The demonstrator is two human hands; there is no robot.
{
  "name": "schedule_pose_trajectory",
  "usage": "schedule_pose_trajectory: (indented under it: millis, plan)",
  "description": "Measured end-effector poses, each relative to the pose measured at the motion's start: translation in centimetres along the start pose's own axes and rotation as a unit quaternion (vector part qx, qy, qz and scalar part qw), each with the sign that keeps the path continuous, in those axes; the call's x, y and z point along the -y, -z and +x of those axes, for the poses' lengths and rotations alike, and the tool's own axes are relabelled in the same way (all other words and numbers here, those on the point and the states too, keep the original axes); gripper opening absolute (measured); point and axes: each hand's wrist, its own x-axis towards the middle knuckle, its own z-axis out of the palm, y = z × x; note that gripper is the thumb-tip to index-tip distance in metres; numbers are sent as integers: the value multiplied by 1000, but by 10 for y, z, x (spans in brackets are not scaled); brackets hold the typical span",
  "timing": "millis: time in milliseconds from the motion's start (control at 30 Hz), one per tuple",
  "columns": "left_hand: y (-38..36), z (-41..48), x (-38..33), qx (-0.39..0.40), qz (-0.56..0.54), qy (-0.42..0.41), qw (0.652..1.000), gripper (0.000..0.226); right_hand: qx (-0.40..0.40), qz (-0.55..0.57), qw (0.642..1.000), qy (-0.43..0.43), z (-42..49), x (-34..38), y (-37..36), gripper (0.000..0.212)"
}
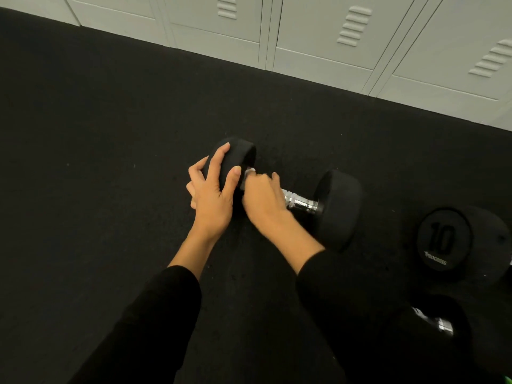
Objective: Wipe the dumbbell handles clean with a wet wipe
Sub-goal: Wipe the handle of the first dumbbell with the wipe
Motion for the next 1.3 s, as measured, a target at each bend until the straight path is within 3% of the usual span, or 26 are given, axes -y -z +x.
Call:
schedule_pose_trajectory:
  millis: [100, 200, 300, 400, 500, 600, 667, 733, 833, 900, 967, 1033, 1100, 1200, 1300]
  plan:
    - [1, 1, 2, -3, 10, -3, 1000, 41, -40, -34, 998, 45, -27, -4, -23, 62]
    - [1, 2, 2, 1, 6, -6, 1000, 41, 9, -64, 993, 97, -53, -6, -29, 58]
    - [1, 2, -3, 10, 9, -8, 1000, 41, 38, -57, 993, 94, -75, -8, -36, 60]
    - [6, 2, -10, 39, 6, 11, 999, 42, 46, 38, 995, 80, -92, -12, -28, 55]
    - [11, 1, -20, 53, 33, 47, 997, 44, 41, 202, 978, 23, -102, -24, 0, 29]
    - [12, -18, -41, -55, 72, -3, 996, 39, -32, 280, 959, -25, -104, -37, 26, 22]
    - [10, -30, -52, -74, -5, 3, 997, 26, -96, 312, 945, -29, -103, -41, 40, 22]
    - [6, -42, -63, -8, -99, 84, 992, 18, -137, 299, 944, -11, -101, -43, 50, 25]
    - [2, -48, -83, 153, -205, 210, 944, 34, -154, 235, 959, 37, -98, -45, 57, 30]
    - [1, -46, -93, 194, -266, 253, 910, 35, -139, 206, 966, 66, -96, -48, 62, 28]
    - [1, -44, -100, 203, -284, 259, 901, 29, -108, 224, 965, 86, -95, -53, 68, 26]
    - [0, -38, -104, 201, -292, 246, 902, 21, -77, 307, 946, 74, -95, -60, 78, 24]
    - [0, -25, -103, 182, -295, 221, 912, 16, -115, 370, 921, 36, -93, -71, 86, 27]
    - [-2, 2, -97, 146, -145, 101, 973, 20, -223, 258, 938, -63, -72, -91, 86, 30]
    - [-20, 24, -86, 136, 82, -32, 987, 16, -156, 122, 971, -133, -47, -106, 72, 39]
